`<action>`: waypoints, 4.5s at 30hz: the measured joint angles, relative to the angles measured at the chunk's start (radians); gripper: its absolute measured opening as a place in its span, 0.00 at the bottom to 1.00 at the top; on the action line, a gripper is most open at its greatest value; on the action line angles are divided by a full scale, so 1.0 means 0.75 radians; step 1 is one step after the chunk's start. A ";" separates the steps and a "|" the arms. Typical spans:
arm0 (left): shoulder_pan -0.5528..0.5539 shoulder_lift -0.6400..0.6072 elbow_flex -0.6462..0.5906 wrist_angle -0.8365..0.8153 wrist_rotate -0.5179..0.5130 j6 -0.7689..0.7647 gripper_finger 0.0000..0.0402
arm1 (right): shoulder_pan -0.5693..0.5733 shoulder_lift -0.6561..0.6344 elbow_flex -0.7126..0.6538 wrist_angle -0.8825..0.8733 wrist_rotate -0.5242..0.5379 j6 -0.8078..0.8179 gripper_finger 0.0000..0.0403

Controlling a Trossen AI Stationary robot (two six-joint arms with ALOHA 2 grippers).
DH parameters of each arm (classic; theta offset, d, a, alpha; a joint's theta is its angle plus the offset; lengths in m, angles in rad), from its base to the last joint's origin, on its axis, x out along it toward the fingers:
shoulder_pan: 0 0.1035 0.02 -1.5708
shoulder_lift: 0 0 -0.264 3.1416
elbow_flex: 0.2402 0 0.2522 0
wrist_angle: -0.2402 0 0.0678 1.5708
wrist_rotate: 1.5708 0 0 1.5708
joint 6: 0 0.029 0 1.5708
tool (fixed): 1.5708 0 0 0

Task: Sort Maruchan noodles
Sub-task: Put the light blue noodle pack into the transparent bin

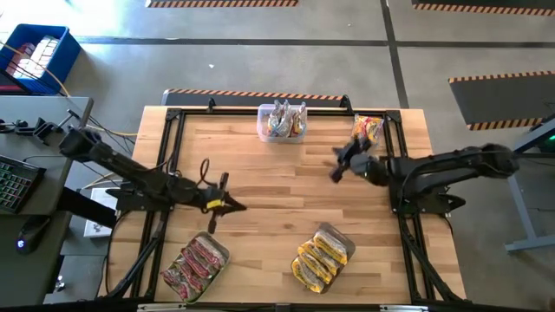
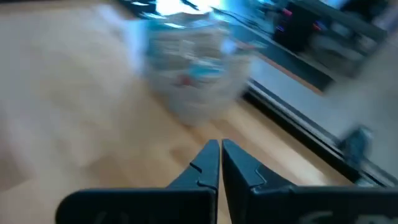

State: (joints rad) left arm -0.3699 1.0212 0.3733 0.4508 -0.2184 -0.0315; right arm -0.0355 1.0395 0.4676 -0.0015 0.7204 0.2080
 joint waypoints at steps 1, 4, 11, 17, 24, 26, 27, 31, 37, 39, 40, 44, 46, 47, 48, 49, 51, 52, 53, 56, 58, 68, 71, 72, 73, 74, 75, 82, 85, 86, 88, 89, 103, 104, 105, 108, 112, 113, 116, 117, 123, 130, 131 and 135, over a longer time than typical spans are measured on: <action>0.023 0.010 -0.003 0.039 0.000 0.016 0.00 | -0.054 -0.016 -0.009 -0.016 -0.014 0.007 0.00; 0.096 0.037 -0.003 0.122 0.005 0.067 0.00 | -0.228 -0.033 -0.016 -0.107 -0.059 0.054 0.00; 0.296 0.096 -0.003 0.241 0.005 0.164 0.00 | -0.656 0.007 -0.017 -0.299 -0.032 0.170 0.00; 0.449 0.128 -0.003 0.275 0.005 0.173 0.00 | -0.998 0.098 -0.017 -0.218 -0.189 0.170 0.00; 0.503 0.137 -0.003 0.274 0.010 0.153 0.00 | -1.055 0.264 -0.016 -0.073 -0.250 0.116 0.00; 0.503 0.137 -0.003 0.273 0.010 0.153 0.00 | -1.060 0.313 -0.016 -0.048 -0.250 0.144 0.00; 0.503 0.137 -0.003 0.272 0.010 0.153 0.00 | -1.059 0.336 -0.016 -0.052 -0.262 0.162 0.00; 0.501 0.137 -0.003 0.263 0.022 0.153 0.00 | -1.043 0.417 -0.016 -0.042 -0.212 0.201 0.00; 0.501 0.136 -0.003 0.280 0.039 0.184 0.00 | -0.970 0.461 -0.009 -0.019 -0.283 0.200 0.00; 0.501 0.136 -0.003 0.303 0.039 0.183 0.00 | -0.915 0.459 -0.009 -0.017 -0.362 0.180 0.00; 0.502 0.136 -0.002 0.313 0.039 0.183 0.00 | -0.886 0.459 -0.009 -0.016 -0.391 0.170 0.00; 0.502 0.136 0.009 0.309 0.039 0.183 0.00 | -0.744 0.457 -0.009 0.000 -0.473 0.133 0.00; 0.502 0.136 0.019 0.309 0.039 0.183 0.00 | -0.664 0.458 -0.012 0.017 -0.530 0.134 0.00; 0.502 0.136 0.025 0.302 0.039 0.182 0.00 | -0.626 0.458 -0.012 0.028 -0.562 0.134 0.00; 0.502 0.136 0.030 0.295 0.039 0.174 0.00 | -0.586 0.459 -0.012 0.042 -0.592 0.134 0.00; 0.502 0.136 0.032 0.295 0.039 0.166 0.00 | -0.543 0.460 -0.012 0.056 -0.621 0.133 0.00; 0.502 0.136 0.032 0.293 0.039 0.150 0.00 | -0.457 0.461 -0.013 0.090 -0.675 0.138 0.00; 0.502 0.136 0.032 0.287 0.039 0.144 0.00 | -0.412 0.461 -0.014 0.105 -0.690 0.146 0.00; 0.502 0.136 0.032 0.279 0.039 0.130 0.00 | -0.367 0.462 -0.015 0.120 -0.699 0.161 0.00; 0.502 0.136 0.032 0.241 0.039 0.086 0.00 | -0.228 0.464 -0.016 0.178 -0.729 0.179 0.00; 0.502 0.136 0.032 0.199 0.039 0.066 0.00 | -0.140 0.467 -0.019 0.210 -0.731 0.177 0.00; 0.502 0.136 0.032 0.099 0.141 0.012 0.00 | 0.103 0.523 -0.006 0.476 -0.719 0.139 0.00; 0.502 0.136 0.032 0.085 0.141 -0.003 0.01 | 0.114 0.598 0.066 0.478 -0.723 0.089 0.00; 0.502 0.136 0.032 0.079 0.141 -0.011 0.01 | 0.118 0.616 0.101 0.452 -0.730 0.061 0.00; 0.502 0.136 0.032 0.073 0.141 -0.013 0.01 | 0.126 0.623 0.144 0.396 -0.731 0.029 0.00; 0.502 0.136 0.032 0.064 0.141 -0.014 0.02 | 0.135 0.623 0.194 0.315 -0.717 -0.001 0.00; 0.502 0.136 0.032 0.054 0.141 -0.015 0.03 | 0.147 0.620 0.253 0.211 -0.686 -0.023 0.00; 0.502 0.136 0.032 0.024 0.140 -0.031 0.07 | 0.148 0.605 0.603 -0.680 -0.393 0.281 0.00; 0.502 0.136 0.032 0.021 0.140 -0.062 0.07 | 0.124 0.605 0.630 -0.891 -0.436 0.480 0.00; 0.502 0.136 0.032 0.021 0.140 -0.071 0.07 | 0.118 0.605 0.626 -0.926 -0.470 0.527 0.00; 0.502 0.136 0.032 0.018 0.140 -0.087 0.07 | 0.107 0.605 0.593 -0.953 -0.555 0.596 0.00; 0.502 0.136 0.032 0.014 0.140 -0.094 0.07 | 0.102 0.605 0.569 -0.961 -0.587 0.620 0.00; 0.502 0.137 0.032 0.010 0.140 -0.071 0.12 | 0.104 0.610 0.364 -0.159 -0.857 0.214 0.00; 0.501 0.137 0.032 0.007 0.140 -0.071 0.13 | 0.104 0.609 0.364 -0.132 -0.851 0.187 0.00; 0.499 0.137 0.032 0.004 0.141 -0.071 0.14 | 0.104 0.604 0.364 -0.119 -0.833 0.167 0.00; 0.487 0.144 0.032 -0.015 0.148 -0.070 0.17 | 0.103 0.599 0.364 -0.134 -0.729 0.146 0.00; 0.460 0.199 0.032 -0.003 0.152 -0.065 0.21 | 0.076 0.619 0.364 -0.291 -0.621 0.245 0.00; 0.452 0.222 0.032 0.005 0.152 -0.053 0.22 | 0.065 0.631 0.363 -0.319 -0.623 0.271 0.00; 0.430 0.296 0.032 0.040 0.152 -0.011 0.25 | 0.043 0.711 0.363 -0.256 -0.663 0.295 0.00; 0.424 0.324 0.033 0.059 0.152 -0.002 0.25 | 0.037 0.744 0.363 -0.212 -0.670 0.287 0.00; 0.401 0.437 0.089 0.058 0.137 0.016 0.27 | 0.037 0.936 0.363 0.152 -0.709 0.171 0.00; 0.381 0.507 0.151 0.054 0.150 0.082 0.26 | 0.037 0.927 0.369 0.294 -0.675 0.071 0.00; 0.364 0.521 0.160 0.037 0.151 0.106 0.27 | 0.037 0.916 0.371 0.297 -0.667 0.060 0.00; 0.285 0.599 0.209 -0.079 0.032 0.103 0.31 | 0.031 0.896 0.372 0.326 -0.650 0.028 0.00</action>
State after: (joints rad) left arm -0.1561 1.4703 0.5297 0.3917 -0.1942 0.0454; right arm -0.0120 1.7115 0.7464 0.2430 0.2329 0.2287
